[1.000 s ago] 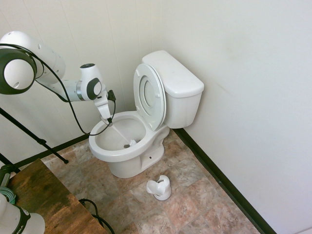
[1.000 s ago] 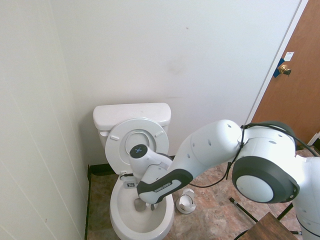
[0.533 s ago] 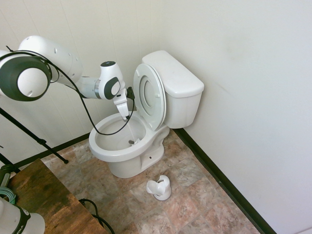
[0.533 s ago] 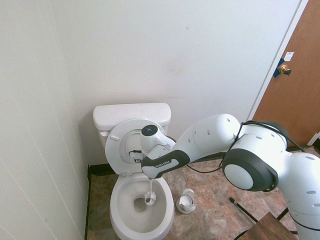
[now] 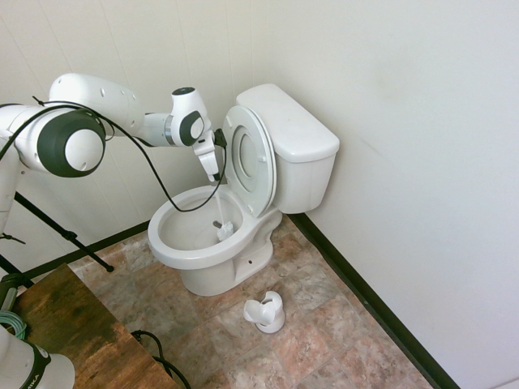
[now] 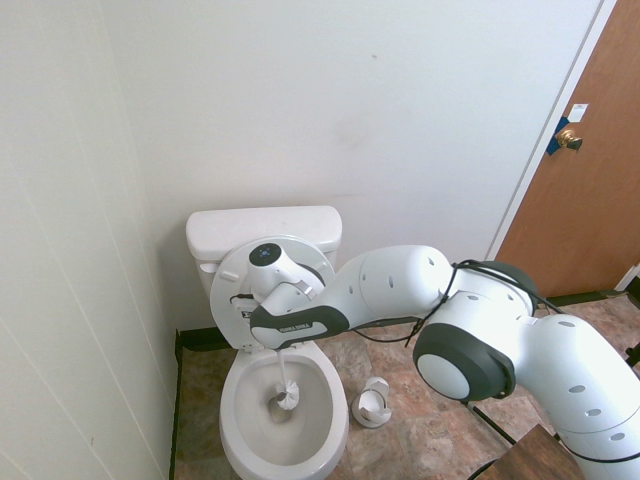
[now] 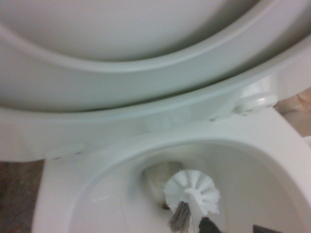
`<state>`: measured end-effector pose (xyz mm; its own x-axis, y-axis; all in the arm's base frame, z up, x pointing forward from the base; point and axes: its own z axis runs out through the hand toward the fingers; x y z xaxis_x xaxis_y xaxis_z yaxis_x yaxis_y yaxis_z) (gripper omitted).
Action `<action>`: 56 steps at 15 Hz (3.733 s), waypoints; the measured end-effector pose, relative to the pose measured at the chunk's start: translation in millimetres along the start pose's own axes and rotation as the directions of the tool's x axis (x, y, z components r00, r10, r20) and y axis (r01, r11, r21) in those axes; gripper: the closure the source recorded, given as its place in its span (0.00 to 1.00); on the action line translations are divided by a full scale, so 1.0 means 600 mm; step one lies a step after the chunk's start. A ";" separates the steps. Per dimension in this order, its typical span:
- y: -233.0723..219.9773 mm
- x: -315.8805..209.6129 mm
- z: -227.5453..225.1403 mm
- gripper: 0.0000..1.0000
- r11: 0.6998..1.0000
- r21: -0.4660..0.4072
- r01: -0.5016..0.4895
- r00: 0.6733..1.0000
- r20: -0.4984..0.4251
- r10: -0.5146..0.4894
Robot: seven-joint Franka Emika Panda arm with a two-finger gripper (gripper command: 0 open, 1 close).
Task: Clean the toilet
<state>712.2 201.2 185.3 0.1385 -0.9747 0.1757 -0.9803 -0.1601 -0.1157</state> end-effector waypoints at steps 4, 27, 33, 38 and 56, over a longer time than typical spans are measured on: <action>-0.001 -0.031 -0.023 1.00 1.000 0.009 0.000 1.000 0.001 0.000; 0.320 0.438 -0.311 1.00 0.977 0.020 -0.211 0.978 0.011 0.211; 0.295 0.522 -0.150 1.00 0.959 -0.050 -0.281 0.958 0.042 0.283; 0.277 0.557 -0.039 1.00 0.946 -0.102 -0.309 0.945 0.082 0.317; 0.258 0.596 0.235 1.00 0.906 -0.186 -0.379 0.906 0.123 0.404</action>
<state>630.2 -194.4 92.2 -0.2534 -0.9673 -0.0077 -0.9673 0.2533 0.0108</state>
